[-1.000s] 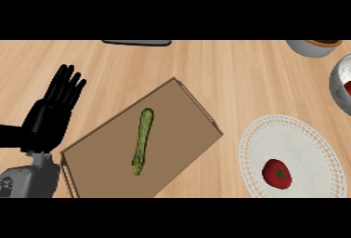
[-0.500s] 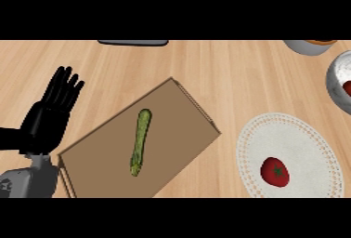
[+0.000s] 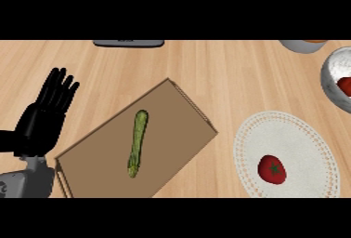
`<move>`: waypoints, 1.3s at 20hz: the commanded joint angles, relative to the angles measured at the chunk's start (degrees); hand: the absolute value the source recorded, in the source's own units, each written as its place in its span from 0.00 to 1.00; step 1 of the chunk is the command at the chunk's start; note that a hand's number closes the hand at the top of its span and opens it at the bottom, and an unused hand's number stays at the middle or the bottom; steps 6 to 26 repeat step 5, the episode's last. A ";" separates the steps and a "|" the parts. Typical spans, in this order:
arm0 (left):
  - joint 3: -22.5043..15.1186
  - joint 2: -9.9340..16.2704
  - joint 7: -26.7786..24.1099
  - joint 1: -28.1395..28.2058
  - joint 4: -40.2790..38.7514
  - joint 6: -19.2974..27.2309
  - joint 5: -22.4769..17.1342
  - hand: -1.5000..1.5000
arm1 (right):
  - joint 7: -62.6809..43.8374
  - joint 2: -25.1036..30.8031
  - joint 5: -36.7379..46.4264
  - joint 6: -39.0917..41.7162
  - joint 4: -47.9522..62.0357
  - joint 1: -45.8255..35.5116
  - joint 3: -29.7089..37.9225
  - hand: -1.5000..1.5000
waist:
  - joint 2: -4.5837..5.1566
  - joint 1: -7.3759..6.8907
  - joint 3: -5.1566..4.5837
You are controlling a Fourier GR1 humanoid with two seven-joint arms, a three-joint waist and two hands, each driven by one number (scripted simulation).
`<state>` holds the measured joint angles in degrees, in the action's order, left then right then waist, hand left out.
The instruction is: Pick the bell pepper from the placemat and place it in the bowl
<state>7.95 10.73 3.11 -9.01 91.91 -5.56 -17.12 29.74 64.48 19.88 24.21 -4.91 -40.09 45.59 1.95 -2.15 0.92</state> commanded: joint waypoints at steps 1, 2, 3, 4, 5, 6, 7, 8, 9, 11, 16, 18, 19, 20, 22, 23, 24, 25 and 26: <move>0.41 0.27 0.99 -0.62 1.22 0.40 -0.51 0.50 | 1.45 1.72 -0.66 4.24 0.30 3.59 0.66 0.00 | -0.19 0.07 0.14; 0.39 -0.12 -0.58 0.82 0.15 -0.29 -0.40 0.50 | 2.14 2.31 -0.43 5.87 0.41 5.18 0.42 0.00 | -0.13 0.51 0.08; 0.64 0.62 0.72 0.12 0.18 -0.56 -0.90 0.50 | 1.45 2.56 -0.59 5.38 0.19 4.84 0.61 0.00 | -0.05 -0.03 0.09; 0.10 0.20 0.84 0.56 0.39 -0.67 -0.90 0.50 | 2.07 3.11 -0.75 6.69 0.13 5.44 0.77 0.00 | -0.08 0.16 0.18; 0.67 0.12 -0.35 0.34 0.05 0.03 -0.28 0.50 | 3.76 2.84 -0.44 7.18 -0.35 6.78 0.44 0.00 | -0.07 0.54 0.18; 0.67 0.12 -0.35 0.34 0.05 0.03 -0.28 0.50 | 3.76 2.84 -0.44 7.18 -0.35 6.78 0.44 0.00 | -0.07 0.54 0.18; 0.67 0.12 -0.35 0.34 0.05 0.03 -0.28 0.50 | 3.76 2.84 -0.44 7.18 -0.35 6.78 0.44 0.00 | -0.07 0.54 0.18; 0.67 0.12 -0.35 0.34 0.05 0.03 -0.28 0.50 | 3.76 2.84 -0.44 7.18 -0.35 6.78 0.44 0.00 | -0.07 0.54 0.18; 0.67 0.12 -0.35 0.34 0.05 0.03 -0.28 0.50 | 3.76 2.84 -0.44 7.18 -0.35 6.78 0.44 0.00 | -0.07 0.54 0.18; 0.67 0.12 -0.35 0.34 0.05 0.03 -0.28 0.50 | 3.76 2.84 -0.44 7.18 -0.35 6.78 0.44 0.00 | -0.07 0.54 0.18; 0.67 0.12 -0.35 0.34 0.05 0.03 -0.28 0.50 | 3.76 2.84 -0.44 7.18 -0.35 6.78 0.44 0.00 | -0.07 0.54 0.18; 0.67 0.12 -0.35 0.34 0.05 0.03 -0.28 0.50 | 3.76 2.84 -0.44 7.18 -0.35 6.78 0.44 0.00 | -0.07 0.54 0.18; 0.67 0.12 -0.35 0.34 0.05 0.03 -0.28 0.50 | 3.76 2.84 -0.44 7.18 -0.35 6.78 0.44 0.00 | -0.07 0.54 0.18; 0.67 0.12 -0.35 0.34 0.05 0.03 -0.28 0.50 | 3.76 2.84 -0.44 7.18 -0.35 6.78 0.44 0.00 | -0.07 0.54 0.18; 0.67 0.12 -0.35 0.34 0.05 0.03 -0.28 0.50 | 3.76 2.84 -0.44 7.18 -0.35 6.78 0.44 0.00 | -0.07 0.54 0.18; 0.67 0.12 -0.35 0.34 0.05 0.03 -0.28 0.50 | 3.76 2.84 -0.44 7.18 -0.35 6.78 0.44 0.00 | -0.07 0.54 0.18; 0.67 0.12 -0.35 0.34 0.05 0.03 -0.28 0.50 | 3.76 2.84 -0.44 7.18 -0.35 6.78 0.44 0.00 | -0.07 0.54 0.18; 0.67 0.12 -0.35 0.34 0.05 0.03 -0.28 0.50 | 3.76 2.84 -0.44 7.18 -0.35 6.78 0.44 0.00 | -0.07 0.54 0.18; 0.67 0.12 -0.35 0.34 0.05 0.03 -0.28 0.50 | 3.76 2.84 -0.44 7.18 -0.35 6.78 0.44 0.00 | -0.07 0.54 0.18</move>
